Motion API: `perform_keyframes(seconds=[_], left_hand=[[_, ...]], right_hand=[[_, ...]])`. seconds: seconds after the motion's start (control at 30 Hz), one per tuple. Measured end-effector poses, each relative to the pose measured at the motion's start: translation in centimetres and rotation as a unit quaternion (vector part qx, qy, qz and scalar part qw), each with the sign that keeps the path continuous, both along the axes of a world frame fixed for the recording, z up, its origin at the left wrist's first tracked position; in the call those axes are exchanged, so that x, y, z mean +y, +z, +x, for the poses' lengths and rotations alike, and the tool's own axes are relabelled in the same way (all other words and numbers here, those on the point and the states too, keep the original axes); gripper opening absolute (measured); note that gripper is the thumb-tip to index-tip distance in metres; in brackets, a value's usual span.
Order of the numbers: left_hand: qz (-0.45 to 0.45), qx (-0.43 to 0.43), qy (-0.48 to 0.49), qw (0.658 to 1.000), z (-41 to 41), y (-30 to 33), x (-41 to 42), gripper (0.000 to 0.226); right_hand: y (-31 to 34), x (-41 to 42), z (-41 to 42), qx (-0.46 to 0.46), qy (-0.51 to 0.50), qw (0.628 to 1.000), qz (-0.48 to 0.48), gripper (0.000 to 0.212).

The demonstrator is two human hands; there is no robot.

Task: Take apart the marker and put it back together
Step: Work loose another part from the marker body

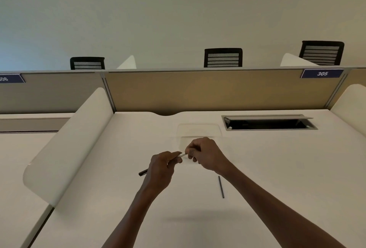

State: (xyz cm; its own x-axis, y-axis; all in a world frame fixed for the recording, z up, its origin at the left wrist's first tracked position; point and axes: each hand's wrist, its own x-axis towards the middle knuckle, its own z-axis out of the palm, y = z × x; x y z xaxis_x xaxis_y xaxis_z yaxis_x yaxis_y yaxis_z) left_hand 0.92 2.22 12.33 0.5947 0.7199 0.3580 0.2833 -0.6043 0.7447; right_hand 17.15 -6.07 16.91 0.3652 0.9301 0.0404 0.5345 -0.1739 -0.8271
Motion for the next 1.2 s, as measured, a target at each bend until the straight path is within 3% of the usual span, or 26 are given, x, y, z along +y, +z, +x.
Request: perform_keyframes(seconds=[0.1,0.27,0.43,0.63,0.73,0.87,1.0,1.07,1.2], left_hand=[[-0.025,-0.007,0.006,1.000,-0.1,-0.2,0.1,0.015],[-0.038,-0.016,0.010,0.999,0.1,-0.4,0.1,0.015],[-0.043,-0.012,0.012,0.999,0.1,-0.7,0.2,0.016],[-0.045,0.003,0.011,0.999,-0.2,-0.5,0.3,0.015],[-0.049,-0.002,0.016,0.999,-0.4,-0.4,0.3,0.015],[-0.045,-0.007,0.023,0.999,-0.6,-0.1,0.4,0.013],[-0.038,-0.009,0.022,0.999,-0.8,0.0,0.4,0.014],[-0.044,-0.005,0.019,0.999,-0.8,-0.1,0.4,0.015],[-0.057,-0.001,0.021,0.998,-0.9,-0.3,0.5,0.015]], right_hand=[[0.0,0.0,-0.2,-0.018,0.007,0.999,0.027,0.009],[0.2,-0.1,-0.2,0.044,-0.016,0.999,0.004,0.028],[0.5,0.1,-0.5,-0.027,-0.059,0.997,-0.040,0.050],[0.5,-0.2,-0.5,-0.039,-0.037,0.999,0.010,0.012],[0.4,-0.3,-0.7,-0.014,-0.021,0.999,0.026,0.005],[0.5,0.0,-0.9,0.035,-0.053,0.998,-0.004,0.027],[0.8,0.4,-1.2,-0.022,-0.075,0.995,-0.062,0.054],[0.8,0.4,-1.2,-0.020,-0.073,0.996,-0.056,0.049],[0.9,0.2,-1.1,-0.043,-0.047,0.998,-0.019,0.020]])
